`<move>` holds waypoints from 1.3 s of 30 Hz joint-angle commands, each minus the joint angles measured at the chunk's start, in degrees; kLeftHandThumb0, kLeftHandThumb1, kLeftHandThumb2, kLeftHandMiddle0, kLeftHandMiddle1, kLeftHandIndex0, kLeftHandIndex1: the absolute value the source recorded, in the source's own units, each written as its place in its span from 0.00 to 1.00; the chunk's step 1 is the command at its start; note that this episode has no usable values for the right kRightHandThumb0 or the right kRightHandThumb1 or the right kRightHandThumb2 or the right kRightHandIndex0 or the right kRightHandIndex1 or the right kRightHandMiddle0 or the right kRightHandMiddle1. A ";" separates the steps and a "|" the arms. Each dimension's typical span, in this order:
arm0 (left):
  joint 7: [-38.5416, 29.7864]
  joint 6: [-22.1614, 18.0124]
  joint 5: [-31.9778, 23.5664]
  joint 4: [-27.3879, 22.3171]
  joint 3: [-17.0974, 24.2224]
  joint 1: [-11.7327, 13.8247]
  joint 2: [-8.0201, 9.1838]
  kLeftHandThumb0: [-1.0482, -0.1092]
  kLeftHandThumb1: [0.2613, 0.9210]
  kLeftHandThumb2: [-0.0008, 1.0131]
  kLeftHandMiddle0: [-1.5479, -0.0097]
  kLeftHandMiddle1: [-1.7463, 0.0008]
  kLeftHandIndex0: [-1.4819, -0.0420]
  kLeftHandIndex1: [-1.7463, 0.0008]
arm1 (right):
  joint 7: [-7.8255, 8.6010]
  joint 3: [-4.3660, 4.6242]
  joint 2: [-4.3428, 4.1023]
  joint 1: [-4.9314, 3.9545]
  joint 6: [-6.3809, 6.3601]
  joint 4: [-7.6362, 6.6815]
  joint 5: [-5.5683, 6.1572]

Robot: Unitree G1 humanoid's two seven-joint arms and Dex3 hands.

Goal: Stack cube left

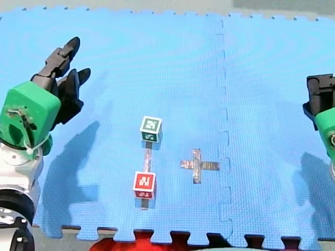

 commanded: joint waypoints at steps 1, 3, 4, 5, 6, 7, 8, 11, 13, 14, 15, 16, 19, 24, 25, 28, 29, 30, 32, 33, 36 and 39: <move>-0.09 0.04 -0.27 -0.10 0.10 0.12 0.16 0.00 1.00 0.86 0.69 1.00 0.87 1.00 | 0.08 -0.14 -0.36 0.08 -0.33 -0.14 0.23; -0.12 0.08 -0.30 -0.08 0.10 0.10 0.14 0.00 1.00 0.86 0.69 1.00 0.87 1.00 | 0.31 -0.22 -0.41 0.07 -0.38 -0.10 0.35; -0.12 0.10 -0.32 -0.07 0.08 0.10 0.13 0.00 1.00 0.86 0.69 1.00 0.87 1.00 | 0.40 -0.26 -0.43 0.07 -0.40 -0.09 0.40; -0.10 0.13 -0.33 -0.05 0.05 0.09 0.12 0.00 1.00 0.86 0.69 1.00 0.87 1.00 | 0.49 -0.30 -0.44 0.07 -0.41 -0.08 0.44; -0.08 0.14 -0.34 -0.05 0.03 0.09 0.10 0.00 1.00 0.86 0.69 1.00 0.87 1.00 | 0.58 -0.34 -0.46 0.07 -0.42 -0.06 0.49; -0.07 0.15 -0.35 -0.05 0.01 0.09 0.08 0.00 1.00 0.86 0.69 1.00 0.87 1.00 | 0.66 -0.37 -0.47 0.06 -0.41 -0.04 0.53; -0.07 0.15 -0.37 -0.05 0.01 0.10 0.07 0.00 1.00 0.86 0.69 1.00 0.87 1.00 | 0.73 -0.40 -0.47 0.05 -0.41 -0.03 0.56; -0.12 0.13 -0.49 -0.08 0.02 0.14 0.04 0.00 1.00 0.86 0.69 1.00 0.88 1.00 | 0.94 -0.46 -0.45 0.06 -0.41 -0.04 0.66; -0.17 0.12 -0.57 -0.09 0.02 0.18 0.01 0.00 1.00 0.86 0.69 1.00 0.88 1.00 | 1.05 -0.49 -0.44 0.09 -0.43 -0.06 0.71; -0.21 0.12 -0.62 -0.10 0.03 0.20 0.00 0.00 1.00 0.86 0.69 1.00 0.88 1.00 | 1.10 -0.50 -0.43 0.09 -0.44 -0.06 0.72; -0.24 0.12 -0.65 -0.10 0.03 0.21 -0.01 0.00 1.00 0.86 0.69 1.00 0.88 1.00 | 1.13 -0.51 -0.42 0.10 -0.44 -0.06 0.72; -0.28 0.11 -0.69 -0.10 0.05 0.23 -0.02 0.00 1.00 0.86 0.69 1.00 0.88 1.00 | 1.17 -0.52 -0.41 0.10 -0.43 -0.05 0.74; -0.41 0.02 -0.79 -0.09 0.12 0.34 -0.02 0.00 1.00 0.85 0.69 1.00 0.88 1.00 | 1.19 -0.51 -0.36 0.15 -0.47 -0.05 0.72; -0.39 -0.01 -0.79 -0.12 0.14 0.44 0.01 0.00 1.00 0.85 0.69 1.00 0.88 1.00 | 1.22 -0.49 -0.30 0.15 -0.49 -0.08 0.72; -0.41 -0.01 -0.81 -0.12 0.16 0.45 0.01 0.00 1.00 0.85 0.69 1.00 0.88 1.00 | 1.23 -0.49 -0.30 0.15 -0.47 -0.05 0.72; -0.16 -0.09 -0.80 -0.10 0.21 0.47 -0.01 0.00 1.00 0.85 0.60 0.97 0.87 1.00 | 1.19 -0.48 -0.29 0.18 -0.44 0.01 0.70; 0.72 -0.46 -0.46 -0.06 0.07 0.48 -0.03 0.00 1.00 0.85 0.53 0.96 0.87 1.00 | 1.13 -0.47 -0.28 0.20 -0.44 0.01 0.67; 2.31 -1.15 0.27 0.01 -0.29 0.51 -0.02 0.00 1.00 0.85 0.38 0.84 0.86 1.00 | 1.08 -0.46 -0.28 0.20 -0.43 0.02 0.65; 5.29 -2.82 1.58 0.15 -0.92 0.77 -0.24 0.00 1.00 0.86 0.42 0.26 0.86 1.00 | 0.97 -0.42 -0.29 0.19 -0.40 0.03 0.58; 6.32 -3.45 1.98 0.23 -1.10 0.90 -0.45 0.00 1.00 0.86 0.44 0.13 0.86 1.00 | 0.92 -0.40 -0.29 0.18 -0.38 0.03 0.55; 8.39 -4.50 1.34 0.35 -0.27 0.98 -1.46 0.00 1.00 0.84 0.45 0.01 0.82 0.98 | 0.79 -0.34 -0.26 0.16 -0.33 0.07 0.49; 9.52 -4.92 -0.19 0.40 1.17 0.95 -2.29 0.00 1.00 0.76 0.44 0.00 0.65 0.94 | 0.55 -0.28 -0.23 0.22 -0.31 0.04 0.40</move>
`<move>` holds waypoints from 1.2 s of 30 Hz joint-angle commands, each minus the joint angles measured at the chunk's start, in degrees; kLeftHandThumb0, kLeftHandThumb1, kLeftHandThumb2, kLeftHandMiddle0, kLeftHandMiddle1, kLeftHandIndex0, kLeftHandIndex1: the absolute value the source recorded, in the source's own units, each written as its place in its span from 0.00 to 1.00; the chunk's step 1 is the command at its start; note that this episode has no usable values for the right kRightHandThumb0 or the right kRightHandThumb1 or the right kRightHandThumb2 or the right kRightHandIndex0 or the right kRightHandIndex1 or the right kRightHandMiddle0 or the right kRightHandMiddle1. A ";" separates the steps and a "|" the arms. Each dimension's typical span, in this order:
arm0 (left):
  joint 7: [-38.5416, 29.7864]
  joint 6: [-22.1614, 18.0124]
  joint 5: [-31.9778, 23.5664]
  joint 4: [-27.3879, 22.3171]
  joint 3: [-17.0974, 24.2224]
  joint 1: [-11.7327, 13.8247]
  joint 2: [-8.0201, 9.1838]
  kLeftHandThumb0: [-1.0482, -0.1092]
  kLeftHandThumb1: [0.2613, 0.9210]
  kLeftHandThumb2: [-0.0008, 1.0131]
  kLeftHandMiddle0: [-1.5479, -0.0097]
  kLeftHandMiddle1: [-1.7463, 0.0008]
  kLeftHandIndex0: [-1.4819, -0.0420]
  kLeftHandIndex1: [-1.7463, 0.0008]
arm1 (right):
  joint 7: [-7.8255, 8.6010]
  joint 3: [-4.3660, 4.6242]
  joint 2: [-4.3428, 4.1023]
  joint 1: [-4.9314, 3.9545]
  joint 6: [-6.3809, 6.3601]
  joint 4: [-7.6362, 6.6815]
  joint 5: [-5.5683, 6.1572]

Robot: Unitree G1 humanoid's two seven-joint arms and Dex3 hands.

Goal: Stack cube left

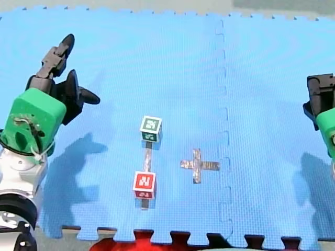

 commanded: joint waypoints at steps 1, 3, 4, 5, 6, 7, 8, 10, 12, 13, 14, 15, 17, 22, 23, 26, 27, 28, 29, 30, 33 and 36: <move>0.73 -0.44 -0.65 0.15 0.77 0.06 -0.24 0.00 1.00 0.74 0.44 0.00 0.60 0.92 | -0.29 -0.05 -0.14 0.18 0.00 -0.02 0.07; 1.07 -0.53 -0.63 0.18 0.85 0.09 -0.29 0.00 1.00 0.72 0.44 0.00 0.56 0.92 | -0.42 -0.01 -0.13 0.19 -0.02 -0.05 0.04; 1.26 -0.53 -0.51 0.21 0.82 0.09 -0.28 0.00 1.00 0.71 0.44 0.00 0.55 0.92 | -0.45 -0.01 -0.12 0.19 0.00 -0.05 0.04; 1.54 -0.55 -0.29 0.24 0.72 0.10 -0.24 0.00 1.00 0.70 0.44 0.00 0.55 0.92 | -0.47 -0.02 -0.10 0.18 0.00 -0.05 0.05; 1.97 -0.62 0.08 0.26 0.51 0.12 -0.15 0.00 1.00 0.69 0.44 0.00 0.55 0.93 | -0.49 -0.02 -0.07 0.17 0.00 -0.05 0.06; 2.43 -0.70 0.49 0.29 0.29 0.14 -0.05 0.00 1.00 0.68 0.43 0.00 0.55 0.93 | -0.50 -0.01 -0.03 0.18 0.00 -0.04 0.06; 2.92 -0.83 0.94 0.31 0.04 0.18 0.07 0.00 1.00 0.68 0.43 0.00 0.55 0.94 | -0.54 0.01 0.02 0.19 0.00 -0.04 0.04; 3.72 -1.22 1.80 0.36 -0.49 0.32 0.36 0.00 1.00 0.67 0.43 0.00 0.54 0.94 | -0.57 0.03 0.06 0.17 0.05 -0.03 0.02; 2.25 -1.28 1.67 0.47 -0.53 0.47 0.72 0.00 1.00 0.55 0.43 0.00 0.54 0.95 | -0.56 0.03 0.06 0.14 0.11 -0.01 0.01; 0.53 -1.04 1.10 0.54 -0.28 0.49 0.92 0.00 0.99 0.36 0.43 0.00 0.56 0.97 | -0.56 0.04 0.05 0.12 0.13 0.00 0.01; -1.53 -0.34 0.47 0.61 -0.01 0.40 1.29 0.00 0.97 0.17 0.43 0.00 0.59 0.99 | -0.59 0.05 0.05 0.11 0.14 0.00 -0.02; -3.56 0.96 -0.17 0.59 0.27 0.15 1.74 0.01 0.92 0.10 0.43 0.00 0.64 0.99 | -0.63 0.06 0.05 0.10 0.16 0.00 -0.04; -6.65 4.05 -1.47 -0.01 0.80 -0.50 2.30 0.09 0.64 0.02 0.44 0.00 0.76 1.00 | -0.70 0.07 0.06 0.09 0.19 0.00 -0.07; -5.91 7.16 -1.07 -1.77 -0.01 -0.50 2.33 0.17 0.58 0.01 0.45 0.00 0.79 0.99 | -0.61 0.00 0.20 0.09 0.13 -0.04 0.06; -5.70 7.30 -0.87 -1.94 -0.21 -0.41 2.40 0.23 0.59 0.01 0.45 0.00 0.78 0.99 | -0.55 -0.03 0.24 0.09 0.13 -0.04 0.12; -5.39 7.38 -0.37 -2.18 -0.78 -0.23 2.72 0.37 0.61 0.01 0.46 0.00 0.77 0.99 | -0.46 -0.10 0.32 0.02 0.18 -0.03 0.22; -5.28 7.34 -0.19 -2.20 -0.98 -0.19 2.85 0.42 0.62 0.01 0.46 0.00 0.77 0.99 | -0.46 -0.11 0.35 -0.01 0.21 -0.03 0.23; -5.07 7.27 0.08 -2.22 -1.24 -0.16 3.01 0.44 0.62 0.01 0.46 0.00 0.77 0.99 | -0.48 -0.11 0.38 -0.05 0.23 -0.04 0.24; -4.86 7.22 0.37 -2.23 -1.48 -0.14 3.16 0.47 0.62 0.01 0.46 0.00 0.77 0.99 | -0.51 -0.11 0.41 -0.07 0.25 -0.05 0.23; -4.71 7.18 0.59 -2.24 -1.62 -0.12 3.28 0.48 0.62 0.01 0.46 0.00 0.77 0.99 | -0.55 -0.09 0.44 -0.09 0.26 -0.07 0.21; -4.64 7.31 1.06 -2.26 -2.09 -0.09 3.69 0.50 0.63 0.01 0.46 0.00 0.77 1.00 | -0.67 -0.05 0.54 -0.14 0.34 -0.12 0.16; -5.47 8.50 1.92 -2.25 -3.01 -0.24 4.76 0.47 0.64 0.01 0.46 0.00 0.77 1.00 | -0.83 0.02 0.72 -0.15 0.44 -0.19 0.08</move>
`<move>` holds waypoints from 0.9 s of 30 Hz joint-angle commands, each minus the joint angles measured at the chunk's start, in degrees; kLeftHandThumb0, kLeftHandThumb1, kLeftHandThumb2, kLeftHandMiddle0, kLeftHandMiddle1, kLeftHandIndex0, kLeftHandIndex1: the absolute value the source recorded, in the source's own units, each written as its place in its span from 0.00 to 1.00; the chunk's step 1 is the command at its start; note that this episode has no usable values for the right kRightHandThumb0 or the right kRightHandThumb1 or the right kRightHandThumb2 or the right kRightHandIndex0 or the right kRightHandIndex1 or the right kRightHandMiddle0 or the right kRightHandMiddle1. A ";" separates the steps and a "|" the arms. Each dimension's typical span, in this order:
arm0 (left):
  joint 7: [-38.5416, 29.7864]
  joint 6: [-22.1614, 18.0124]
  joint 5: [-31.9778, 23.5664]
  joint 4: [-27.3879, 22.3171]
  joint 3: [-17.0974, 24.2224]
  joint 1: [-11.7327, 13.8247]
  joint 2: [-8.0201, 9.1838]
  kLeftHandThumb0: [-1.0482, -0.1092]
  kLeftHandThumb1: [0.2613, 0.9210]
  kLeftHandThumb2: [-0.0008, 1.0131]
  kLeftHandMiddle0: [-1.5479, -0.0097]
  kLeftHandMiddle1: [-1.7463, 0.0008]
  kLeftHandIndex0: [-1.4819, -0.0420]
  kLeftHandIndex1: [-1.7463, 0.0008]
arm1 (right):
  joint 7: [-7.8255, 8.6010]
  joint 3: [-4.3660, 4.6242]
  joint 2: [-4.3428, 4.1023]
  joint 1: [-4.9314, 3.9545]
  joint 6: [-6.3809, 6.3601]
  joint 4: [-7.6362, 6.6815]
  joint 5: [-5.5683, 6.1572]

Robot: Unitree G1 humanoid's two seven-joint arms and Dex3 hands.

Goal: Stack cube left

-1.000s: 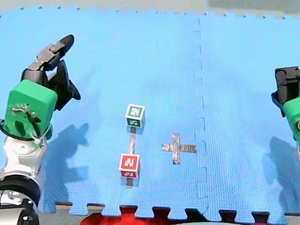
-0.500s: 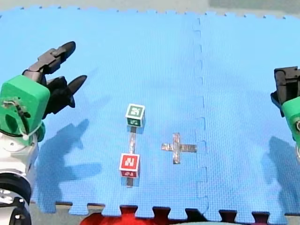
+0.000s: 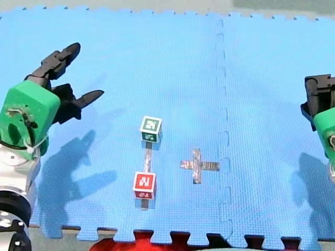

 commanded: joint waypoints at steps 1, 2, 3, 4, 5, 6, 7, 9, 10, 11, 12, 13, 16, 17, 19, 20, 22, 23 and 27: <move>-0.88 0.98 0.59 -0.15 -0.74 -0.15 1.23 0.46 0.64 0.01 0.46 0.00 0.77 1.00 | -0.32 -0.03 -0.01 -0.12 0.17 -0.18 0.09; -1.50 1.45 0.79 -0.25 -1.06 -0.27 1.69 0.44 0.63 0.01 0.46 0.00 0.76 1.00 | -0.38 -0.01 0.03 -0.11 0.20 -0.20 0.08; -2.06 1.85 0.90 -0.39 -1.29 -0.36 2.09 0.43 0.63 0.00 0.47 0.00 0.76 1.00 | -0.43 0.01 0.05 -0.10 0.22 -0.22 0.06; -2.79 2.29 0.97 -0.58 -1.46 -0.50 2.60 0.40 0.63 0.00 0.47 0.00 0.76 1.00 | -0.49 0.02 0.07 -0.09 0.24 -0.23 0.05; -3.46 2.65 1.01 -0.77 -1.58 -0.60 3.06 0.33 0.64 0.01 0.47 0.00 0.76 1.00 | -0.55 0.03 0.09 -0.08 0.25 -0.24 0.03; -4.27 2.98 0.99 -1.02 -1.69 -0.66 3.55 0.28 0.64 0.01 0.47 0.00 0.76 1.00 | -0.59 0.04 0.11 -0.05 0.24 -0.24 0.03; -5.20 3.25 0.96 -1.27 -1.84 -0.69 4.02 0.25 0.64 0.01 0.47 0.00 0.76 1.00 | -0.64 0.04 0.14 -0.02 0.20 -0.26 0.04; -6.99 3.52 1.01 -1.72 -2.26 -0.65 4.68 0.22 0.65 0.01 0.47 0.00 0.74 0.99 | -0.69 0.04 0.20 0.00 0.16 -0.30 0.06; -7.87 3.52 1.04 -1.91 -2.49 -0.60 4.92 0.21 0.65 0.01 0.47 0.00 0.72 0.98 | -0.72 0.04 0.22 0.01 0.14 -0.31 0.07; -8.71 3.45 1.09 -2.07 -2.73 -0.54 5.15 0.21 0.65 0.00 0.47 0.00 0.69 0.97 | -0.76 0.04 0.23 0.02 0.12 -0.32 0.07; -9.72 3.37 1.32 -2.21 -3.16 -0.53 5.52 0.21 0.64 0.00 0.47 0.00 0.65 0.96 | -0.79 0.03 0.26 0.02 0.10 -0.31 0.08; -10.81 3.39 1.73 -2.31 -3.75 -0.60 6.00 0.22 0.64 0.00 0.48 0.00 0.62 0.95 | -0.80 0.02 0.28 0.01 0.08 -0.30 0.09; -15.67 3.47 2.95 -2.55 -5.64 -1.16 7.65 0.25 0.62 0.00 0.46 0.00 0.54 0.94 | -0.93 0.00 0.37 0.05 0.00 -0.30 0.09; -16.92 3.66 3.11 -2.62 -6.01 -1.49 7.95 0.27 0.60 0.00 0.46 0.00 0.52 0.94 | -0.98 0.00 0.40 0.05 0.00 -0.29 0.09; -18.27 4.11 3.46 -2.92 -6.62 -2.06 8.15 0.31 0.59 0.00 0.44 0.00 0.52 0.96 | -1.03 -0.01 0.41 0.05 0.04 -0.26 0.10; -18.55 4.28 3.64 -3.13 -6.89 -2.21 8.12 0.31 0.59 0.00 0.44 0.00 0.53 0.97 | -1.04 -0.03 0.39 0.04 0.05 -0.24 0.11; -18.61 4.31 4.21 -3.62 -7.62 -2.26 8.04 0.32 0.59 0.00 0.44 0.00 0.54 0.98 | -1.10 -0.04 0.39 0.05 0.08 -0.19 0.10; -18.58 4.18 4.49 -3.80 -7.96 -2.23 8.01 0.33 0.59 0.00 0.44 0.00 0.55 0.98 | -1.13 -0.05 0.41 0.06 0.08 -0.17 0.10; -18.83 3.78 4.68 -4.50 -8.61 -2.02 7.91 0.33 0.58 0.00 0.43 0.00 0.54 0.98 | -1.11 -0.10 0.43 0.14 0.06 -0.13 0.17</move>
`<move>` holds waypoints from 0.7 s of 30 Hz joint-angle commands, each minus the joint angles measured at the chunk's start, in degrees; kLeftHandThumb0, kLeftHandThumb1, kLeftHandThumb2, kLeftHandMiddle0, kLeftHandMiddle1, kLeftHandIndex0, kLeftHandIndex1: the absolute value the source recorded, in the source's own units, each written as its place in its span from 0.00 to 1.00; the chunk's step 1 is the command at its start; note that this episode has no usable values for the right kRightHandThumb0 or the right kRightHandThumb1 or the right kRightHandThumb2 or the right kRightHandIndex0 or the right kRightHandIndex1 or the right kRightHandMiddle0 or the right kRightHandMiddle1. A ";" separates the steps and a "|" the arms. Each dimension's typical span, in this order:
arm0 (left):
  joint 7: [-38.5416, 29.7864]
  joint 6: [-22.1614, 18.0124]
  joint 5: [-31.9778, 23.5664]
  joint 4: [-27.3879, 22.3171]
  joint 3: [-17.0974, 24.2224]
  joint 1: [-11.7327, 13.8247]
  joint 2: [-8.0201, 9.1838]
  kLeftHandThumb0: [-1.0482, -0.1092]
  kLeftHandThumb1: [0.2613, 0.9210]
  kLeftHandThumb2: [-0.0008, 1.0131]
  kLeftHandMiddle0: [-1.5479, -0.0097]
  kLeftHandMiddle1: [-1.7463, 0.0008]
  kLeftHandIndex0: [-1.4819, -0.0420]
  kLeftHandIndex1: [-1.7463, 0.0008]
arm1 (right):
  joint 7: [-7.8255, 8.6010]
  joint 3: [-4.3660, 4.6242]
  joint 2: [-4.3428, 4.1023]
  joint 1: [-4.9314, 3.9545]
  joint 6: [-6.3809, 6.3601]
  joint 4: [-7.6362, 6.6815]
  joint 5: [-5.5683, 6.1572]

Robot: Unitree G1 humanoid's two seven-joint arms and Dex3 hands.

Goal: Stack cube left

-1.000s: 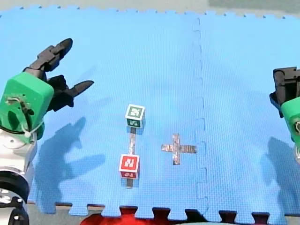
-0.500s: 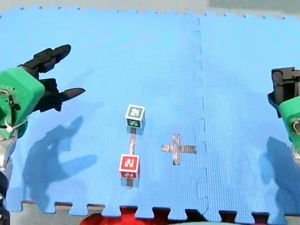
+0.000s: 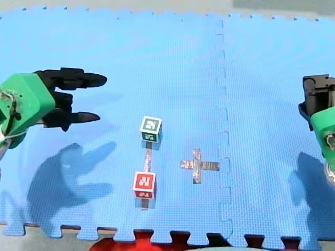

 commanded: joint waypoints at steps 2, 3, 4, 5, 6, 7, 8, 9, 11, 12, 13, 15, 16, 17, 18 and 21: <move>-0.06 -0.24 0.02 -0.77 -0.40 0.20 0.05 0.33 0.58 0.00 0.43 0.00 0.53 0.98 | -0.11 -0.16 -0.10 0.14 -0.13 0.01 0.25; -0.03 -0.19 -0.01 -0.93 -0.49 0.27 -0.02 0.33 0.58 0.00 0.43 0.00 0.52 0.98 | -0.10 -0.18 -0.10 0.15 -0.15 0.00 0.27; 0.01 -0.15 -0.03 -1.05 -0.59 0.32 -0.08 0.33 0.58 0.00 0.43 0.00 0.52 0.98 | -0.09 -0.19 -0.11 0.16 -0.16 -0.01 0.29; 0.03 -0.17 0.00 -1.15 -0.72 0.35 -0.11 0.33 0.58 0.00 0.42 0.00 0.51 0.98 | -0.08 -0.20 -0.12 0.16 -0.15 -0.01 0.30; 0.03 -0.23 0.05 -1.24 -0.84 0.38 -0.11 0.33 0.58 0.00 0.42 0.00 0.50 0.98 | -0.07 -0.22 -0.13 0.16 -0.14 0.00 0.31; -0.01 -0.27 0.08 -1.33 -0.96 0.40 -0.12 0.33 0.58 0.00 0.42 0.00 0.50 0.98 | -0.05 -0.22 -0.13 0.16 -0.14 0.00 0.32; -0.16 -0.33 0.08 -1.41 -1.08 0.43 -0.12 0.33 0.58 0.00 0.42 0.00 0.50 0.98 | -0.04 -0.23 -0.13 0.16 -0.15 -0.02 0.33; -0.50 -0.41 0.03 -1.50 -1.21 0.45 -0.17 0.33 0.58 0.00 0.42 0.00 0.49 0.98 | -0.02 -0.24 -0.12 0.17 -0.16 -0.03 0.35; -1.06 -0.47 -0.08 -1.77 -1.42 0.51 -0.36 0.33 0.57 0.00 0.42 0.00 0.49 0.98 | 0.04 -0.28 -0.13 0.20 -0.21 -0.07 0.41; -1.17 -0.47 -0.10 -1.99 -1.53 0.61 -0.54 0.33 0.57 0.00 0.42 0.00 0.49 0.98 | 0.08 -0.30 -0.13 0.22 -0.24 -0.09 0.43; -1.18 -0.47 -0.10 -2.23 -1.63 0.75 -0.74 0.33 0.57 0.00 0.42 0.00 0.49 0.98 | 0.12 -0.31 -0.14 0.23 -0.26 -0.11 0.45; -1.02 -0.56 -0.05 -2.64 -1.83 1.13 -1.16 0.33 0.57 0.00 0.41 0.00 0.49 0.98 | 0.25 -0.36 -0.19 0.23 -0.30 -0.14 0.52; -0.98 -0.86 -0.03 -2.83 -1.95 1.52 -1.37 0.33 0.57 0.00 0.41 0.00 0.49 0.98 | 0.28 -0.37 -0.21 0.25 -0.32 -0.16 0.53; -1.00 -1.15 -0.04 -3.01 -2.05 1.84 -1.52 0.33 0.57 0.00 0.41 0.00 0.49 0.98 | 0.31 -0.37 -0.22 0.26 -0.34 -0.17 0.53; -1.20 -1.61 -0.05 -3.19 -2.19 2.15 -1.65 0.33 0.57 0.00 0.41 0.00 0.49 0.99 | 0.33 -0.38 -0.24 0.27 -0.37 -0.18 0.55; -2.53 -2.39 -0.09 -3.61 -2.72 2.71 -1.77 0.33 0.57 0.00 0.41 0.00 0.49 0.99 | 0.43 -0.44 -0.31 0.29 -0.45 -0.22 0.61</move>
